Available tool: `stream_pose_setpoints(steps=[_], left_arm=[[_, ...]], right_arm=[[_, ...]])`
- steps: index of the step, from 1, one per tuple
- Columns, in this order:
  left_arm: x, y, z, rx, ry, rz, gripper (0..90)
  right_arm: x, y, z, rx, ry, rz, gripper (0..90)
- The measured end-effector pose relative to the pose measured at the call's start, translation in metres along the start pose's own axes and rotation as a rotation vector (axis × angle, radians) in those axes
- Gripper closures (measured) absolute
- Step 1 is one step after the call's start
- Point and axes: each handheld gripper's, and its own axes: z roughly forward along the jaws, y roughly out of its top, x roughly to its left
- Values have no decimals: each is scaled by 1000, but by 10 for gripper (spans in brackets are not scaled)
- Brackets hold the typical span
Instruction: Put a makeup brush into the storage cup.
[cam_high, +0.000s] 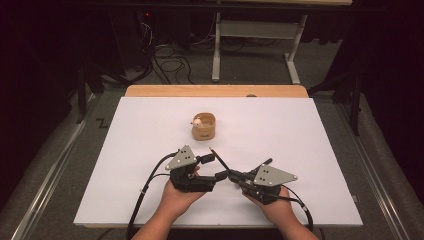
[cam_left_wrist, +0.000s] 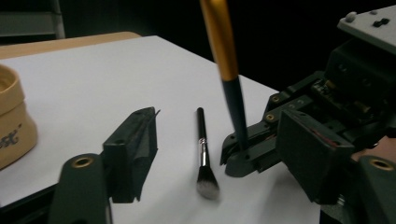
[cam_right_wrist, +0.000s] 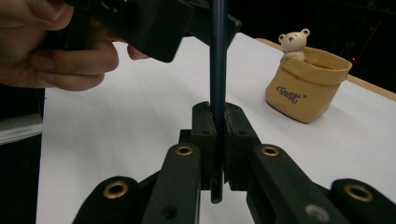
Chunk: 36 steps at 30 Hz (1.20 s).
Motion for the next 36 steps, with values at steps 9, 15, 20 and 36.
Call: stream_pose_setpoints(steps=[9,15,20,36], left_arm=[[-1,2,3,-10,-9,2,490],[-1,2,2,-11,-7,4,575],[-1,2,3,-24,-13,1,658],[1,2,4,-40,-68,-38,815]], right_arm=[[3,1,3,-25,3,19,859],[3,1,3,-18,-10,15,859],[2,1,4,-16,-10,7,859],[3,0,6,-8,-27,-21,856]])
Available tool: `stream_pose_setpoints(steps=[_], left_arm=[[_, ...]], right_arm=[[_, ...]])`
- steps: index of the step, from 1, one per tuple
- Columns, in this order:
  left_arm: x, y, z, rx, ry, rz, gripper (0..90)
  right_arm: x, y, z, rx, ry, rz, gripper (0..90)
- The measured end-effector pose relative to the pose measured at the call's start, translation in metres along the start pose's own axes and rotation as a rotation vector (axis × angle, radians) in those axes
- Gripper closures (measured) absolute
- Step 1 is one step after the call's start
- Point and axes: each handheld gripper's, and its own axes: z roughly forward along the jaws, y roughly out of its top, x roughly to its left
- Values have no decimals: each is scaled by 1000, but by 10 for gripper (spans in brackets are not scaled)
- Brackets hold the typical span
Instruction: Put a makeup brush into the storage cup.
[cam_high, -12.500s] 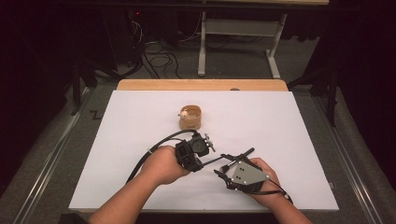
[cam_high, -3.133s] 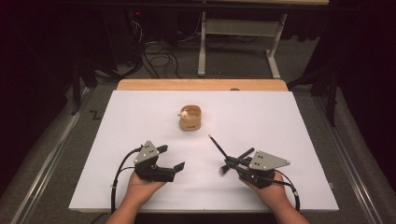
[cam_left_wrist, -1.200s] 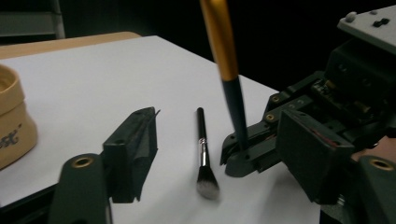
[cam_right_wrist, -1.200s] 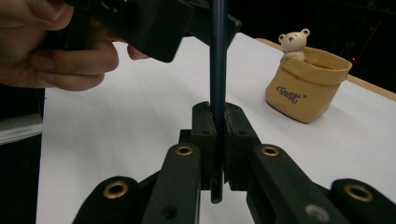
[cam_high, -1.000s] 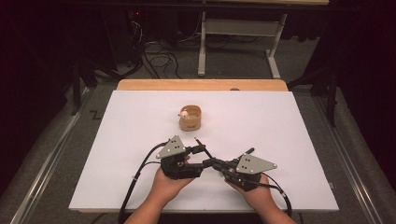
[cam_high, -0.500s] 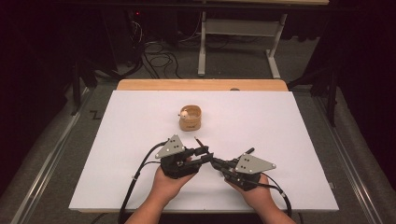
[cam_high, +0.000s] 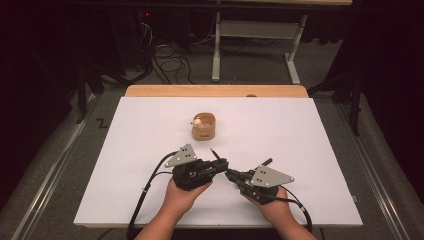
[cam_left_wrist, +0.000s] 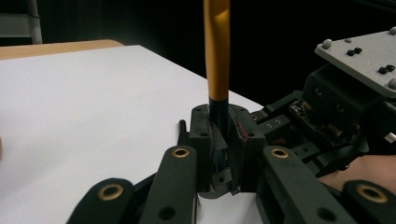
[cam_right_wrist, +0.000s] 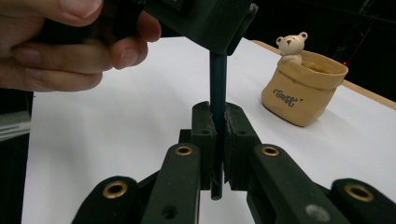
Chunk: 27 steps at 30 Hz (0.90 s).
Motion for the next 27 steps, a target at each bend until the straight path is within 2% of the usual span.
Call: stream_pose_setpoints(steps=[6,14,19,27], left_arm=[[-1,-1,0,-4,-8,12,830],[-2,-1,0,-5,-9,22,832],[-2,0,-2,-9,2,30,833],[-2,0,-4,-7,25,52,833]], right_arm=[[0,0,0,4,-6,-19,855],[1,0,1,0,-4,-17,844],[0,0,2,14,-1,-11,704],[2,0,3,33,-31,9,422]])
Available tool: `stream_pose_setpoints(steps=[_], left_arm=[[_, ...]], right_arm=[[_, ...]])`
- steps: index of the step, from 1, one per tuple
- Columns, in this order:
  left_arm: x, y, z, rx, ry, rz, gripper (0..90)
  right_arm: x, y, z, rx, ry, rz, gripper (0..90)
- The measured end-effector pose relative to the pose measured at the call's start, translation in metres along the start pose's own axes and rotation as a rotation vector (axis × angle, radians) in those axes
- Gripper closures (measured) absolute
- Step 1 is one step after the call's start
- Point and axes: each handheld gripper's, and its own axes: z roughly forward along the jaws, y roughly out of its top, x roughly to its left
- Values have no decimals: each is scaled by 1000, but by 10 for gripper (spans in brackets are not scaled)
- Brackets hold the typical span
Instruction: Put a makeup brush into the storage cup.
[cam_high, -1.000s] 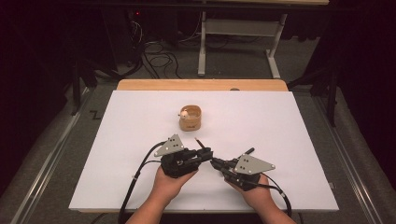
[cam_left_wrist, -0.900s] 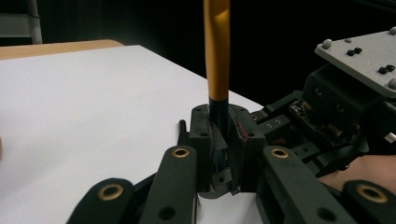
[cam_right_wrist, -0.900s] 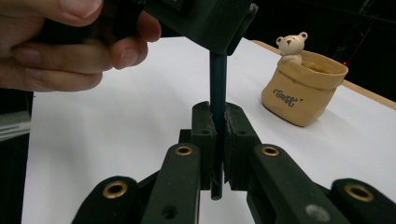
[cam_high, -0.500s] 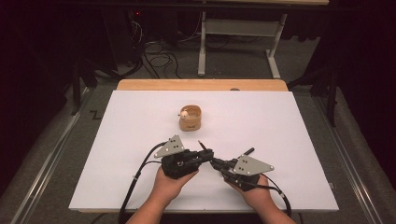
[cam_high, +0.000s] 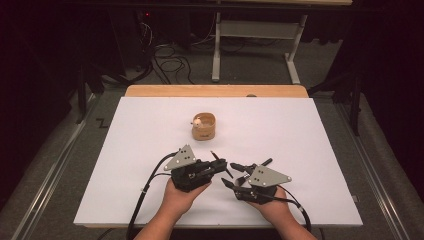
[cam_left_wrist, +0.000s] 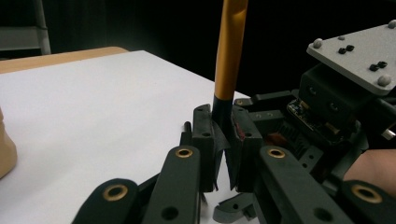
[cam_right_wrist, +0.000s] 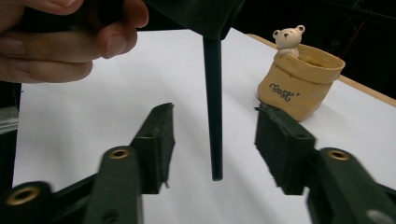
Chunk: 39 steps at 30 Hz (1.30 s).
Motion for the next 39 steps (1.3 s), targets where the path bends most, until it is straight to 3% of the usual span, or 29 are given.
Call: stream_pose_setpoints(steps=[9,17,39], left_arm=[[3,-2,-5,-1,35,8,833],[5,-3,-8,0,70,19,833],[21,-9,-33,-1,189,20,833]], right_arm=[[-4,0,1,1,-18,51,155],[-6,-1,2,5,-44,54,7],[-13,-3,-7,-4,-64,88,3]])
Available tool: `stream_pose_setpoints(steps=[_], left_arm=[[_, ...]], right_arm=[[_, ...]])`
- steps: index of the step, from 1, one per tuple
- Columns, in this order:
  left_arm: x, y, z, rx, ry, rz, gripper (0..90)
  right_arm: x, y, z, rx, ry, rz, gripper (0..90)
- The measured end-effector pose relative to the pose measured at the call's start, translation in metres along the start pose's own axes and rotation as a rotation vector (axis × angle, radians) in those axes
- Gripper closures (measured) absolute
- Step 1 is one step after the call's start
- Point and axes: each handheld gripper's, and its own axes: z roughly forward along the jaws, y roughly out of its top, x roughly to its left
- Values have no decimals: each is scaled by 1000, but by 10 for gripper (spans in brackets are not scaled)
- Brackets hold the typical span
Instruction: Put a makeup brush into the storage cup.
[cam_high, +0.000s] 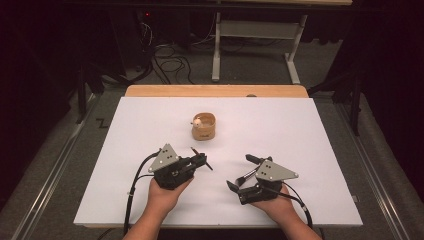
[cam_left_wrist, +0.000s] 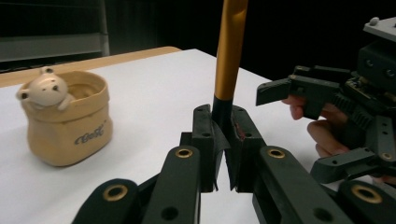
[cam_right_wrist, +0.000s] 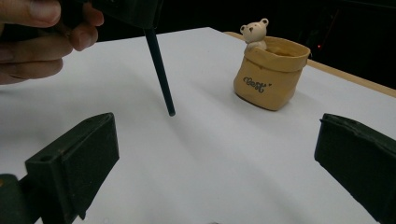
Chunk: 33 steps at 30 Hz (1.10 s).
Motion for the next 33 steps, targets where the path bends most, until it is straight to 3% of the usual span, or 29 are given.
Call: stream_pose_setpoints(steps=[9,23,33], left_arm=[[7,-5,-8,1,46,-6,833],[18,-7,-21,-3,116,-23,833],[21,-1,-23,-10,157,-29,833]], right_arm=[[-6,-1,-7,0,-12,-5,3],[-36,-17,-49,0,-109,26,3],[-49,-23,-67,-6,-141,48,3]])
